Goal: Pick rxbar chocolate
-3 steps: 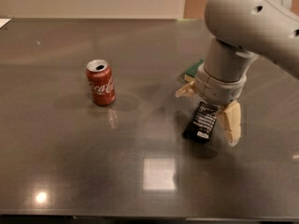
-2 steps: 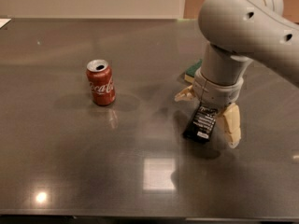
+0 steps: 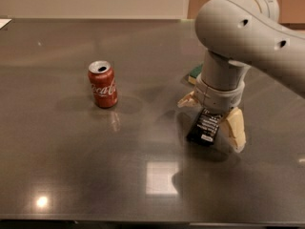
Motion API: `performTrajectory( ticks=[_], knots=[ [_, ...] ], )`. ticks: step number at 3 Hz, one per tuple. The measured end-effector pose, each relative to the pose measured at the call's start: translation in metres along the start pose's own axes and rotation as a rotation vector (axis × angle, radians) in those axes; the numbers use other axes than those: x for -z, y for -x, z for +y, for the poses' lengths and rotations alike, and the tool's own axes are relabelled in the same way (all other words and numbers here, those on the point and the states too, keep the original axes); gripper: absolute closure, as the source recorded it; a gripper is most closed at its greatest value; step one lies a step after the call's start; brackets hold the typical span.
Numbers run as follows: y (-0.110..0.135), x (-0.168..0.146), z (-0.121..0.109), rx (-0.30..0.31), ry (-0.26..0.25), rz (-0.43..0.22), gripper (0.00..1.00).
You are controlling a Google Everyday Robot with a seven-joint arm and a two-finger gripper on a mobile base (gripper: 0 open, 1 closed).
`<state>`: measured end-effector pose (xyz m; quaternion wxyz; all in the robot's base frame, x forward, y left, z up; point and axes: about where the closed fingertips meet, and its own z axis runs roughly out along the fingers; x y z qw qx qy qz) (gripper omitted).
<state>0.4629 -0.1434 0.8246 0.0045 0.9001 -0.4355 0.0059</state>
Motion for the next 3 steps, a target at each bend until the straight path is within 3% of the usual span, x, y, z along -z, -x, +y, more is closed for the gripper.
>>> performTrajectory(
  ticks=[1, 3],
  knots=[
    [-0.0024, -0.0027, 0.0021, 0.017, 0.02, 0.019, 0.17],
    [-0.0052, -0.0029, 0.0018, 0.039, 0.043, 0.035, 0.64]
  ],
)
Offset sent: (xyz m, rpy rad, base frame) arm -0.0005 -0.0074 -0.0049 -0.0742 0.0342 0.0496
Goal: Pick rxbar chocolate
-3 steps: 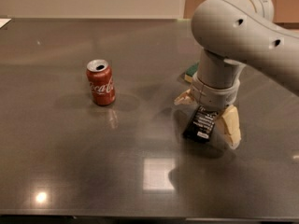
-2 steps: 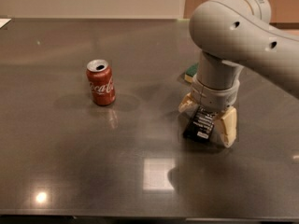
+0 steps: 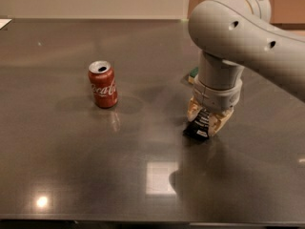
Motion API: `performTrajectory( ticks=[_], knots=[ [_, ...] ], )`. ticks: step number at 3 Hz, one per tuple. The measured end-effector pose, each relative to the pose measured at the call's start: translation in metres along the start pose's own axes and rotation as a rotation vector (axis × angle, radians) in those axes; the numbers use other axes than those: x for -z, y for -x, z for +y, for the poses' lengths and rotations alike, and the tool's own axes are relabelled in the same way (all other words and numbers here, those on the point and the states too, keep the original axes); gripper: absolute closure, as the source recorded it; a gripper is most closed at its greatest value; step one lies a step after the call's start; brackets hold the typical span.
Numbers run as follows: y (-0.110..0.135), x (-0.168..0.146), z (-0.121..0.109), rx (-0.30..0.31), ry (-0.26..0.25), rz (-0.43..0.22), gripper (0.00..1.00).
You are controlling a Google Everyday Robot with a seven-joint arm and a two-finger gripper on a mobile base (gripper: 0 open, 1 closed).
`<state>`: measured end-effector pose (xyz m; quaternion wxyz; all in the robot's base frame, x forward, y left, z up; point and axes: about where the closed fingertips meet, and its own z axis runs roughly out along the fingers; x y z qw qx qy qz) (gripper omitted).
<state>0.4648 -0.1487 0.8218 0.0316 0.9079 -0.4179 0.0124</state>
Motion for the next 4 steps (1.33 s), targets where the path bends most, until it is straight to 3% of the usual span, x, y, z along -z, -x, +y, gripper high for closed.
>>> performTrajectory(
  ticks=[1, 2, 3, 4],
  knots=[
    [0.0, 0.001, 0.0, 0.0, 0.0, 0.0, 0.87],
    [0.0, 0.002, 0.0, 0.0, 0.0, 0.0, 1.0],
    [0.008, 0.024, -0.001, -0.014, -0.052, -0.05, 1.0],
    [0.019, 0.066, -0.008, -0.046, -0.139, -0.128, 1.0]
  ],
)
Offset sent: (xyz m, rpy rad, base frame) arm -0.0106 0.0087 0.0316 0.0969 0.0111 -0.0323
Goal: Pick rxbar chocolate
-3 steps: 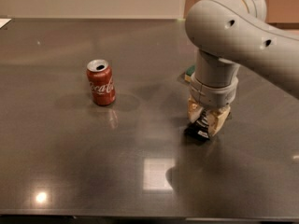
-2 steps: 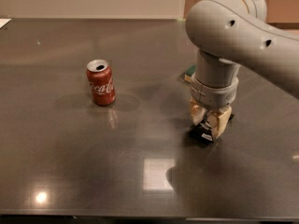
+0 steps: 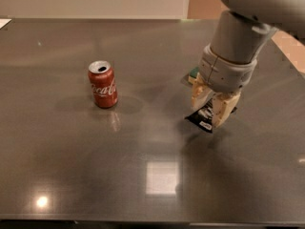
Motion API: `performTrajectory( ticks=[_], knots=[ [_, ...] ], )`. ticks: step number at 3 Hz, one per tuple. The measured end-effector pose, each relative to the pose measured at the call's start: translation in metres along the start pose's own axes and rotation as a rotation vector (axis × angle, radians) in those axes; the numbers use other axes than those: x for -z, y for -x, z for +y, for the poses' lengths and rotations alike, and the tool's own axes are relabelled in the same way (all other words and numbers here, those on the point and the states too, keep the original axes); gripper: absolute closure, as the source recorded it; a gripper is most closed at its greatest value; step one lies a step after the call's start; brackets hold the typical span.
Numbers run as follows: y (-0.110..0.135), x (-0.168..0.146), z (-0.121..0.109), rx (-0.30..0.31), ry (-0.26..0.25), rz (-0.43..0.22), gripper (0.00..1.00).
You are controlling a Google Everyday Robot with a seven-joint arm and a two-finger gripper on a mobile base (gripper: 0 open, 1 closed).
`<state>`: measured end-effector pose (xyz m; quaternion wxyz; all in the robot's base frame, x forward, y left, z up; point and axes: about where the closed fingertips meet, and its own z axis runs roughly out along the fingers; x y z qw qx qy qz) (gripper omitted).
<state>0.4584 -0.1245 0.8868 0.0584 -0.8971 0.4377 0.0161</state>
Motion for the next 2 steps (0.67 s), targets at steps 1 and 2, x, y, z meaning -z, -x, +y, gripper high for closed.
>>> performTrajectory(
  ticks=[1, 2],
  knots=[
    [0.011, 0.037, -0.018, -0.022, -0.074, -0.041, 1.0],
    [0.028, 0.074, -0.039, -0.017, -0.153, -0.054, 1.0]
  ],
)
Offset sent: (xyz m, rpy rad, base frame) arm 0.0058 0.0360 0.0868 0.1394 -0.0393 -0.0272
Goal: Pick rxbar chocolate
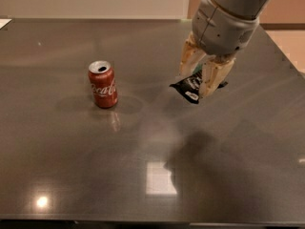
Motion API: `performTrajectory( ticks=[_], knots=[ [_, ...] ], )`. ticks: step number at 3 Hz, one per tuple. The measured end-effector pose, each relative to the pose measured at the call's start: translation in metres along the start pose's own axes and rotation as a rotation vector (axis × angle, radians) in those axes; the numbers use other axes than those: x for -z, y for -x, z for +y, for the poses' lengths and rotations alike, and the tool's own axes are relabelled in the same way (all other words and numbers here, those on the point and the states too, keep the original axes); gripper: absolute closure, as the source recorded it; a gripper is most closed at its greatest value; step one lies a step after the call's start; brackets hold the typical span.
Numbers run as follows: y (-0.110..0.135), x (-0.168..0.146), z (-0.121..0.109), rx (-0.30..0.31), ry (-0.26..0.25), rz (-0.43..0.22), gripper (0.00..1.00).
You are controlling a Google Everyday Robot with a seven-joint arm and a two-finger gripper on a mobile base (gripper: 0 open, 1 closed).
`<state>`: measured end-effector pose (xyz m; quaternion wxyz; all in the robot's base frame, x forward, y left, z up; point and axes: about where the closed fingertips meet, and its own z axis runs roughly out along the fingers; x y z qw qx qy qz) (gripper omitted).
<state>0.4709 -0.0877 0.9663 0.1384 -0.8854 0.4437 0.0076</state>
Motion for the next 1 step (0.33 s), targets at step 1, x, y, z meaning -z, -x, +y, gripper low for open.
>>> performTrajectory(
  ticks=[1],
  knots=[
    [0.0, 0.0, 0.0, 0.0, 0.0, 0.0, 1.0]
  ],
)
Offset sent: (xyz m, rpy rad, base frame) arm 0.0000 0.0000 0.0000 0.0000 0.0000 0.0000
